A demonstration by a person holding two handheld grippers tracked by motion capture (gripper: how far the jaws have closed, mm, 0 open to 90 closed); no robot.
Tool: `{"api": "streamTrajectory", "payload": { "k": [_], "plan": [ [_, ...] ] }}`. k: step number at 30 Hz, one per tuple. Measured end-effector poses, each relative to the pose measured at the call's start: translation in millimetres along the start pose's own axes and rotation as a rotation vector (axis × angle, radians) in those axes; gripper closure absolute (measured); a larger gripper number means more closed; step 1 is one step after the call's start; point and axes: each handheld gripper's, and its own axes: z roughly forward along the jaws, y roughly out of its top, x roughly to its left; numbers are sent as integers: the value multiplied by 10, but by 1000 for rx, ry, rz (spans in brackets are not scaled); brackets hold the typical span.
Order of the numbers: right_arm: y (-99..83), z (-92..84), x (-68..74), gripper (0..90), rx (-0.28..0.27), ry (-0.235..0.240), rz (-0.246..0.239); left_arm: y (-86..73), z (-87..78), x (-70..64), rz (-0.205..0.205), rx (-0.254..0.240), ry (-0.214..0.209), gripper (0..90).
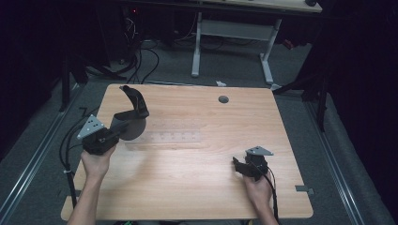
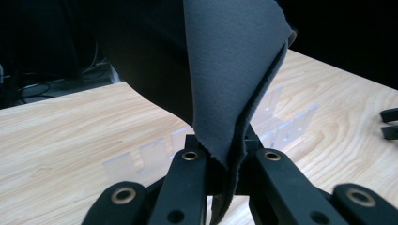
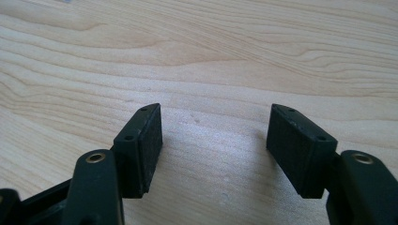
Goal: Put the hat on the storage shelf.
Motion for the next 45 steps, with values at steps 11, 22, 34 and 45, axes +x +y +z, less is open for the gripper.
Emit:
{"api": "streamTrajectory", "payload": {
  "k": [11,22,34,45],
  "plan": [
    [0,0,-1,366,0,0,-1,0,29,101,42,-24,53,865],
    [0,0,0,366,0,0,0,-26,50,190,62,-30,108,865],
    [0,0,0,365,0,0,0,-66,78,219,82,-38,150,865],
    [0,0,0,366,0,0,0,-65,83,209,88,-42,165,865]
  ]
}}
